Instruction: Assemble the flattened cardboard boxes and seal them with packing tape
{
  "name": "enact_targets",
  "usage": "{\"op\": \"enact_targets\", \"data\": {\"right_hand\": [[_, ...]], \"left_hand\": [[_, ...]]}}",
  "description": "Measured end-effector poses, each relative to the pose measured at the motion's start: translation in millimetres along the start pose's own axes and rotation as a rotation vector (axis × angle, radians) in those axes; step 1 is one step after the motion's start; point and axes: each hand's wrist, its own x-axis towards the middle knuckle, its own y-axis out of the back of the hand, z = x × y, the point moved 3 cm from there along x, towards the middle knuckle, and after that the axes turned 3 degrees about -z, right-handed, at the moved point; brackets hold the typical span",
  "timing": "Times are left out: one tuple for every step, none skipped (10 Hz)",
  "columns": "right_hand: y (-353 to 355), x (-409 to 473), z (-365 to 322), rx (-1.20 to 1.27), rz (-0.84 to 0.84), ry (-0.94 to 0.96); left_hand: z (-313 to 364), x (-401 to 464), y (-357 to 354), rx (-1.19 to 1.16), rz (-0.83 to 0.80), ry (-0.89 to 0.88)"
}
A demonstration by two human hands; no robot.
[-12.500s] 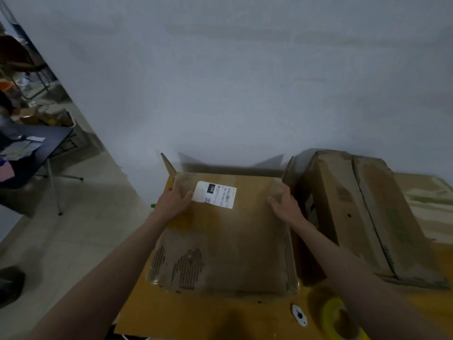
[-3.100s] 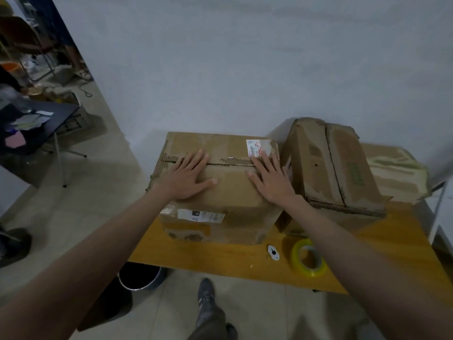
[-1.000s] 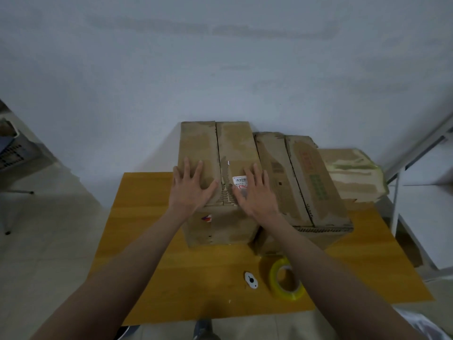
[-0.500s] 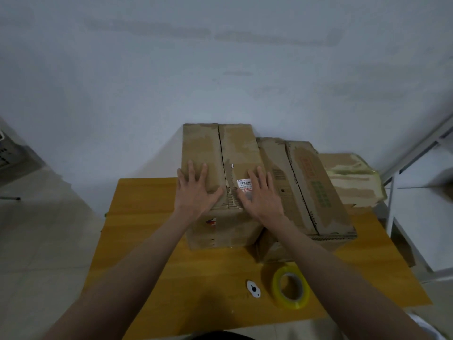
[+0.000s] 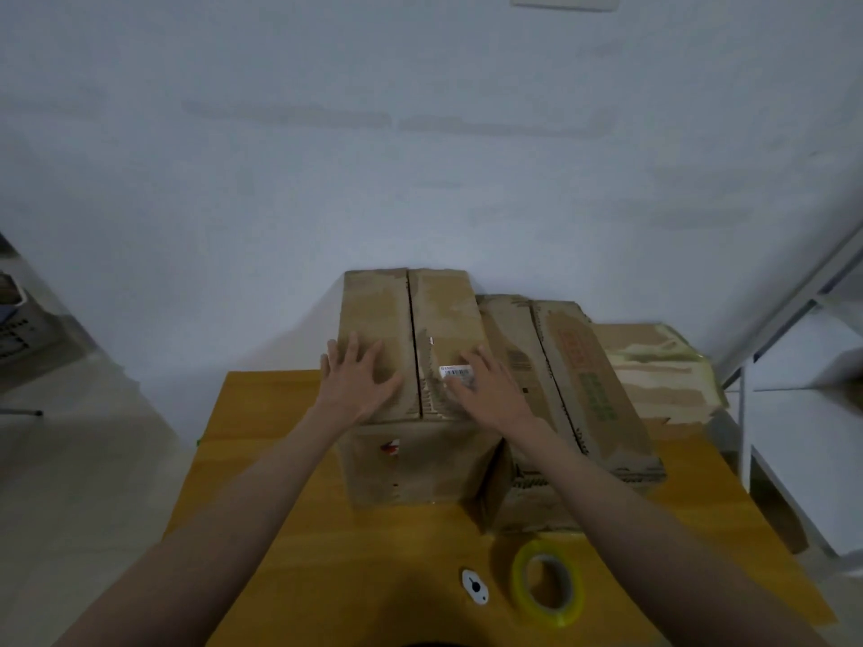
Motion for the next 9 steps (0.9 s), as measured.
{"op": "enact_targets", "data": {"right_hand": [[16,-2,0,0.020,-0.004,0.069],[30,-5,2,0.098,-0.032,0.098],[39,-7,5,0.137,-0.041,0.146],[35,-10,10,0.075,-0.224,0.124],[20,-20,14,-0.013,-0.250,0.096],[9,-30,12,-0.137,-0.141,0.115],[17,-33,6,-0.123,-0.138,0.126],[33,-32,2,-0.026,-0.185,0.126],[77,-30,-14,0.049,-0.078,0.209]], "left_hand": [[3,-4,14,-0.098,0.027,-0.019],[7,-11,36,-0.197,0.096,-0.027],[7,-17,48,-0.254,0.069,-0.042],[0,-24,28,-0.068,-0.217,-0.051],[-10,-25,5,0.018,-0.231,-0.085],[-19,-19,1,0.018,-0.177,-0.082],[-22,-19,3,0.002,-0.198,-0.080],[-16,-21,7,0.001,-0.235,-0.092],[13,-31,46,-0.073,-0.268,-0.126]]}}
